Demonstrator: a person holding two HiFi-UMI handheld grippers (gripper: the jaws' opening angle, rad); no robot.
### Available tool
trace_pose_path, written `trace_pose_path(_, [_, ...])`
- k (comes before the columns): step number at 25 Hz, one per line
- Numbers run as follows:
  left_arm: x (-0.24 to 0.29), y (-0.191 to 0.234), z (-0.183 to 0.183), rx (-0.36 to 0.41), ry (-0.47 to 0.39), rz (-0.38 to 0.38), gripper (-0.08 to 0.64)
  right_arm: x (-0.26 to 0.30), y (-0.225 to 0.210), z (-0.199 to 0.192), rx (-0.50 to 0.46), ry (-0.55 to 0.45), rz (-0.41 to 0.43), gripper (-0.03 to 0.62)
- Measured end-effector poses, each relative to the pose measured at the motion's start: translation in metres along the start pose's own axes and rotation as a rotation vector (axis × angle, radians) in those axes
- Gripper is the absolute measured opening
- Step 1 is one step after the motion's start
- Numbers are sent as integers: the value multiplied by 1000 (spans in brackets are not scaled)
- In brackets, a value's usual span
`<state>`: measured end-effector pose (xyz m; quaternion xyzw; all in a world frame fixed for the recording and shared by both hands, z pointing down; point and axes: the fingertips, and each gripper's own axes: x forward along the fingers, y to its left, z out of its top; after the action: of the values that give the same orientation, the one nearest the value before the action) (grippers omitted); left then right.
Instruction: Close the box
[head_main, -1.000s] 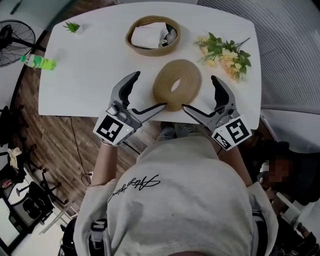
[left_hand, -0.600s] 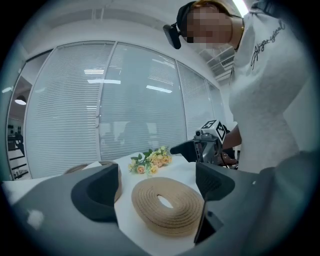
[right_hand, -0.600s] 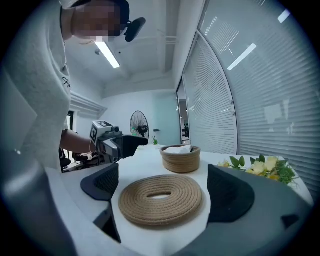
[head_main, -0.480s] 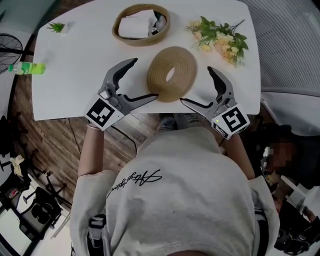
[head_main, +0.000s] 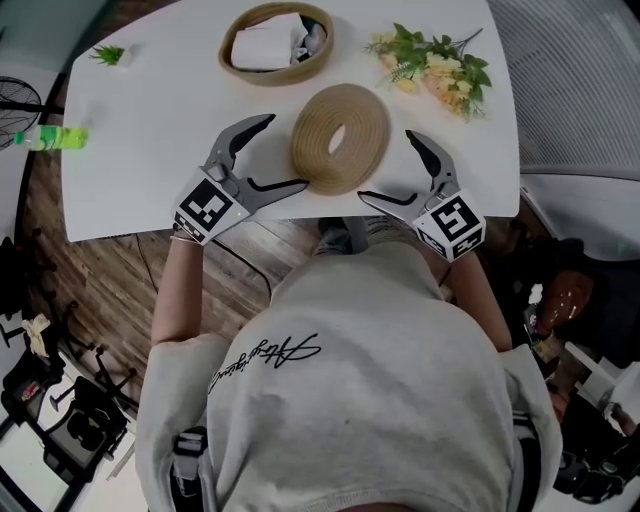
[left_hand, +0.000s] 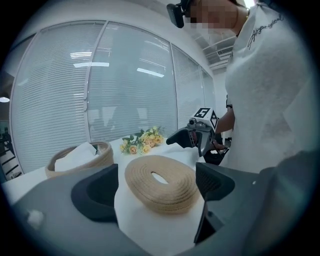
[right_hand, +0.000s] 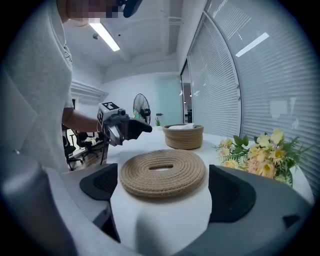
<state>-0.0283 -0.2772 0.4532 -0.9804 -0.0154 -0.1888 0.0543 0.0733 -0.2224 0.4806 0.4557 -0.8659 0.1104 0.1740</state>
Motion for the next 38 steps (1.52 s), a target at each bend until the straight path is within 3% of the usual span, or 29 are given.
trace_pose_path(6, [2, -14, -14, -54, 12, 14, 469, 7, -16, -13, -67, 59, 47, 558])
trace_pose_path(13, [7, -28, -35, -92, 65, 23, 469, 24, -26, -32, -174, 172, 169, 571])
trace_pose_path(18, [14, -30, -47, -79, 126, 37, 469, 32, -34, -42, -239, 236, 242, 581])
trace_pose_path(26, [24, -42, -61, -97, 189, 6, 469, 38, -31, -49, -262, 290, 360, 584])
trace_pose_path(38, [32, -36, -70, -104, 277, 31, 439, 49, -35, -49, -295, 347, 377, 588])
